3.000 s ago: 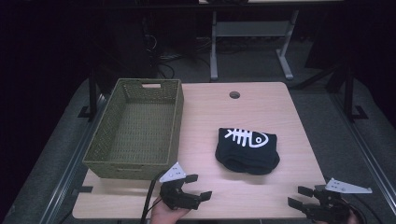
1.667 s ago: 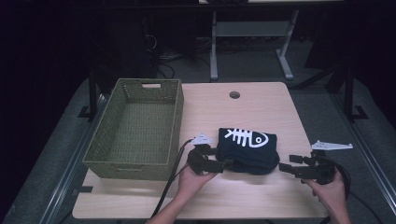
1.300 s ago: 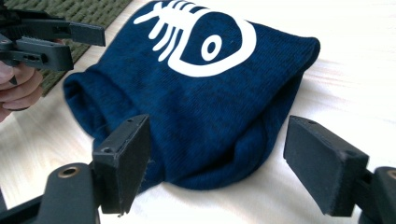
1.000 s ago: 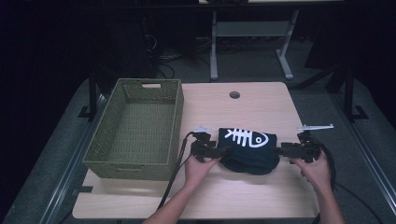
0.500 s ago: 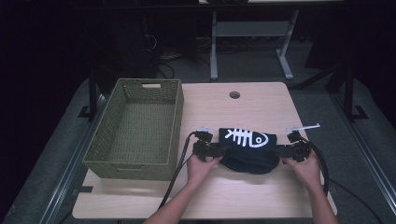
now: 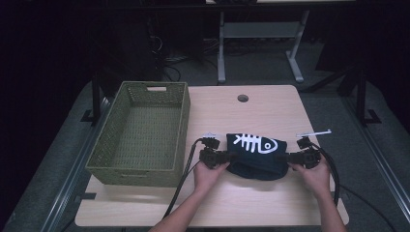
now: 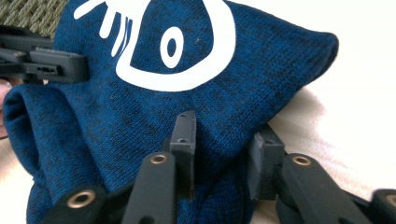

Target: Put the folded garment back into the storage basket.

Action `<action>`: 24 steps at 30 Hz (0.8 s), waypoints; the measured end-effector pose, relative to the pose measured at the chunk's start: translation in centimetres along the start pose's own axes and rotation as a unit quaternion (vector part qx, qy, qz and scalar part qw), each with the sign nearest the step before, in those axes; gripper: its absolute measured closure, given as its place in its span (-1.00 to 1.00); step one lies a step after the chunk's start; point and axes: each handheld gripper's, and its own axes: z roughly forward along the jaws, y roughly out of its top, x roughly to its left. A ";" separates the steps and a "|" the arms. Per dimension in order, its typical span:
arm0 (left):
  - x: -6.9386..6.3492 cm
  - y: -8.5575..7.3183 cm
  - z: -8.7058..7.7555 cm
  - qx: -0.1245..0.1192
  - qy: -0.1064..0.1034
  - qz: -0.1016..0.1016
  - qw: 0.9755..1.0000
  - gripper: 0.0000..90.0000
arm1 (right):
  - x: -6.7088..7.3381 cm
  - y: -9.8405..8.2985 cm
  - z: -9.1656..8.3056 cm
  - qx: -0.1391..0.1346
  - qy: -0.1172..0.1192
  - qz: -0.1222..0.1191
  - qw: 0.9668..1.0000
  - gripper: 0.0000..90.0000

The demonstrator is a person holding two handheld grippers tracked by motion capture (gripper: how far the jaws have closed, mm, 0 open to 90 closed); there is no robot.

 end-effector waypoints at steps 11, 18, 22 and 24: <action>-0.1 0.0 -0.4 -0.007 -0.028 -0.016 0.999 0.54 | 0.2 -0.2 -1.3 -0.026 0.041 0.029 0.998 0.62; -0.7 0.5 -1.4 -0.016 -0.047 -0.018 0.999 0.54 | 0.8 -0.2 -2.5 -0.038 0.058 0.031 0.997 0.62; -1.1 0.7 -1.9 -0.023 -0.056 -0.018 0.998 0.54 | 1.3 -0.1 -3.4 -0.046 0.064 0.028 0.996 0.62; -1.3 0.8 -2.2 -0.026 -0.065 -0.020 0.997 0.54 | 1.5 0.0 -3.9 -0.050 0.068 0.026 0.996 0.62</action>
